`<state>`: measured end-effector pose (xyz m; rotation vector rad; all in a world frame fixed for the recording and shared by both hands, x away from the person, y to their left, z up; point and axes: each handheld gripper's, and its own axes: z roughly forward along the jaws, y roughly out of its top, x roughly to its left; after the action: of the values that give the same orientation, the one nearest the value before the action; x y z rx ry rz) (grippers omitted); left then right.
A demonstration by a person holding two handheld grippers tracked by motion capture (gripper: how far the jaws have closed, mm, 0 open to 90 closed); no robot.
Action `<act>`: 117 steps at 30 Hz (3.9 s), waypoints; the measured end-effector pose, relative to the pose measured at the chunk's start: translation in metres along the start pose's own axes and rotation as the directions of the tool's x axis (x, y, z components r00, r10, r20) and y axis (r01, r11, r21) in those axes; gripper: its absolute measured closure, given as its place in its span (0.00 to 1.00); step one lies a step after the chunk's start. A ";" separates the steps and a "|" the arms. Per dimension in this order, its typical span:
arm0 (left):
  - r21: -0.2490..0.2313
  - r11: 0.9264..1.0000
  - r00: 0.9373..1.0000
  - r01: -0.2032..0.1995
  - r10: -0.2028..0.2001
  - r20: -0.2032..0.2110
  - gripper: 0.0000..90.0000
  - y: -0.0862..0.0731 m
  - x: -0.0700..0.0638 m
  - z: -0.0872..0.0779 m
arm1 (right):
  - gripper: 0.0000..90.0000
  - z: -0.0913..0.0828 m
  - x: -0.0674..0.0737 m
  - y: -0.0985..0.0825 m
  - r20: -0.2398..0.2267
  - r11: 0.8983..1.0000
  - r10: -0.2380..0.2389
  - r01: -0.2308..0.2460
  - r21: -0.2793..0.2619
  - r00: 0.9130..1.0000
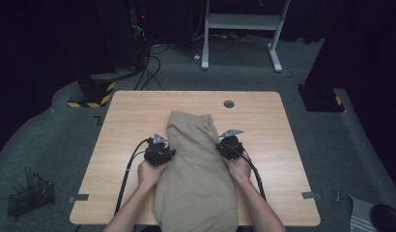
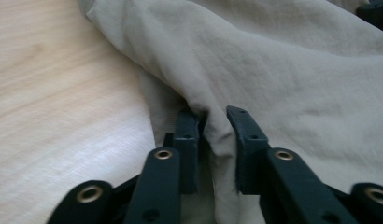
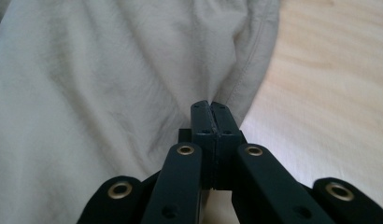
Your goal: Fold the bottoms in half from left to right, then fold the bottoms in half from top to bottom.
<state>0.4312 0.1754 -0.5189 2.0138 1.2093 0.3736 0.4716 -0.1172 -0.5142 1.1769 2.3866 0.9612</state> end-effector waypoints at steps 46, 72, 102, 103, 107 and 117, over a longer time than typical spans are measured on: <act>0.009 0.999 0.999 -0.046 0.046 -0.020 0.78 0.011 -0.006 0.011 | 1.00 -0.012 -0.003 -0.012 0.086 1.000 -0.022 0.021 0.008 0.996; 0.018 0.999 0.998 -0.046 0.047 -0.046 0.83 -0.002 -0.011 -0.003 | 0.99 -0.026 0.008 -0.031 0.044 0.999 -0.032 0.033 -0.019 0.999; -0.003 0.999 0.998 -0.052 0.052 -0.043 0.84 -0.007 -0.016 -0.003 | 0.98 -0.038 0.007 -0.044 0.040 0.999 -0.014 0.016 -0.041 0.999; -0.004 0.999 0.998 -0.043 0.043 -0.049 0.81 -0.005 -0.015 -0.002 | 0.97 -0.036 0.005 -0.043 0.045 0.999 -0.007 0.009 -0.044 0.999; -0.025 1.000 0.999 -0.002 0.002 -0.032 0.57 -0.006 -0.014 -0.010 | 0.76 -0.037 -0.003 -0.040 0.053 0.998 0.036 -0.033 -0.052 0.998; 0.000 1.000 1.000 -0.018 0.018 0.021 0.42 -0.033 -0.030 -0.034 | 0.55 -0.072 0.006 -0.062 0.021 0.994 0.065 -0.063 -0.089 0.998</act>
<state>0.3757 0.1740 -0.5160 2.0250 1.1794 0.3596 0.3936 -0.1709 -0.5048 1.2317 2.2752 1.0555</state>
